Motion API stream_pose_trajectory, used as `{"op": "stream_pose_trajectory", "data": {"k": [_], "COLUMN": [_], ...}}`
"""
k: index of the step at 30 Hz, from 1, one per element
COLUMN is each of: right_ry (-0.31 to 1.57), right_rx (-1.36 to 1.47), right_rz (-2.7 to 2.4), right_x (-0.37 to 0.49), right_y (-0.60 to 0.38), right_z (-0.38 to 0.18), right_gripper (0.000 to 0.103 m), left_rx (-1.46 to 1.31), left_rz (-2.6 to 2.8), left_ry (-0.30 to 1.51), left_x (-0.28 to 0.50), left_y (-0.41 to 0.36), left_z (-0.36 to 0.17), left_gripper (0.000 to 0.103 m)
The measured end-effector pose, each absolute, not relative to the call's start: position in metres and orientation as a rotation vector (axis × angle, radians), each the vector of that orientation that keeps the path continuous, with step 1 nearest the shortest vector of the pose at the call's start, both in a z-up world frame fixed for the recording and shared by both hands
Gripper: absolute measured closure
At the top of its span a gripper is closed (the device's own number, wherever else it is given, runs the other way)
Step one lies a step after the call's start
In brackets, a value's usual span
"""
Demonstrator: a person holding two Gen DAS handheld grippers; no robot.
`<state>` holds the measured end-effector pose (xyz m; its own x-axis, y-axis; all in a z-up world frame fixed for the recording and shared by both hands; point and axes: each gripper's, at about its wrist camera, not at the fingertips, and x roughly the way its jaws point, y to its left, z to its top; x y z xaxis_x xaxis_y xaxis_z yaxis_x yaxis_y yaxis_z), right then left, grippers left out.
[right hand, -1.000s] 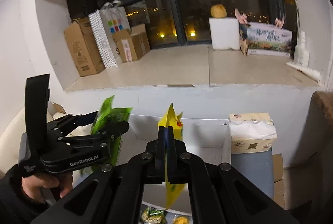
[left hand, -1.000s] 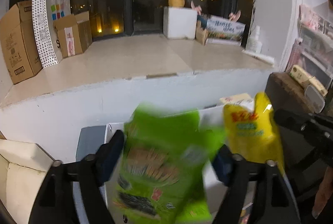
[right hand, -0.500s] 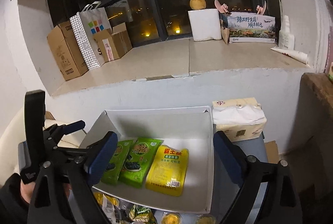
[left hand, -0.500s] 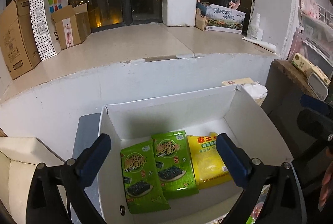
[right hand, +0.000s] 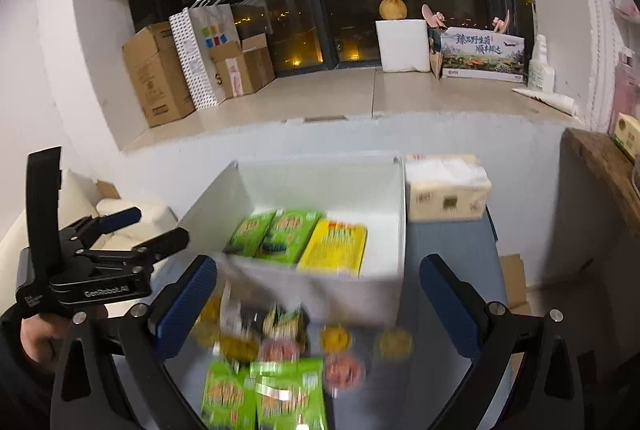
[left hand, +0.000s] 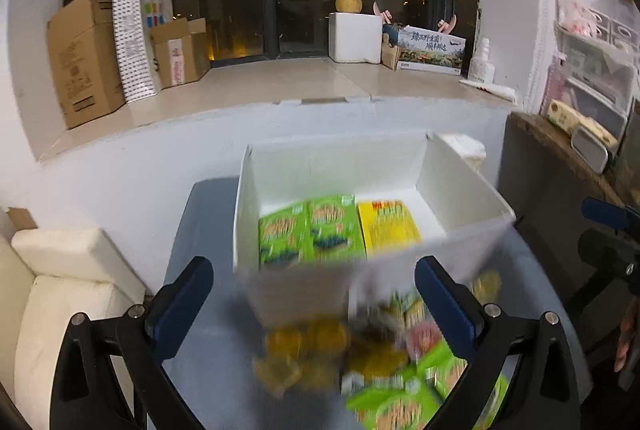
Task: Organize snacks
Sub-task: 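Withdraw both grippers from the box back toward the pile, then grasp a green seaweed bag from the pile with the right gripper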
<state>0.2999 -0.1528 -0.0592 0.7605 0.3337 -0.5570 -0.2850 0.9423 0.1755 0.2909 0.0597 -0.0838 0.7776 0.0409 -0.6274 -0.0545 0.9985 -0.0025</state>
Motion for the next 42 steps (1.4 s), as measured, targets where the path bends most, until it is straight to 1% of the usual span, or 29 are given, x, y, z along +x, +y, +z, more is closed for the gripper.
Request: {"op": "stream_pose_trajectory", "data": {"k": [3,5,8,11,18,27,29,30,31,32,35,42], "right_ry": [0.615,0.593,0.657,0.696,0.817,0.938,0.964,0.964,0.963,0.965,0.963,0.886], "right_rx": [0.111,0.074,-0.02,-0.045,-0.063,-0.096,-0.076,-0.054,-0.046,-0.046,-0.022,-0.049], "right_rz": [0.367,0.382,0.371,0.351,0.368,0.328,0.356,0.36,0.359,0.362,0.394,0.384], "right_x": [0.271,0.253,0.237,0.228,0.239,0.278,0.282,0.283,0.283,0.282,0.276,0.248], "right_y": [-0.158,-0.154,-0.141,-0.135,-0.12,-0.106,-0.106,-0.108,-0.11,-0.111,-0.114,-0.12], "right_z": [-0.073,-0.083,-0.103,-0.12,-0.169,-0.217,-0.224,-0.225,-0.225,-0.224,-0.222,-0.201], "right_gripper": [0.0,0.0,0.0,0.0,0.0,0.0,0.011,0.017,0.03,0.032,0.034,0.034], "left_rx": [-0.031,-0.04,-0.056,-0.065,-0.102,-0.128,-0.129,-0.128,-0.128,-0.129,-0.134,-0.11], "left_rz": [0.037,0.043,0.042,0.055,0.069,0.083,0.083,0.084,0.082,0.082,0.071,0.054], "left_ry": [0.681,0.689,0.701,0.702,0.737,0.787,0.794,0.797,0.801,0.804,0.814,0.838], "left_x": [0.257,0.232,0.205,0.182,0.158,0.151,0.152,0.152,0.153,0.154,0.158,0.17], "left_y": [0.053,0.047,0.042,0.04,0.048,0.056,0.056,0.056,0.055,0.054,0.05,0.031], "left_z": [-0.092,-0.098,-0.105,-0.108,-0.123,-0.142,-0.145,-0.146,-0.148,-0.149,-0.152,-0.157], "left_gripper": [0.0,0.0,0.0,0.0,0.0,0.0,0.0,0.0,0.0,0.0,0.0,0.0]}}
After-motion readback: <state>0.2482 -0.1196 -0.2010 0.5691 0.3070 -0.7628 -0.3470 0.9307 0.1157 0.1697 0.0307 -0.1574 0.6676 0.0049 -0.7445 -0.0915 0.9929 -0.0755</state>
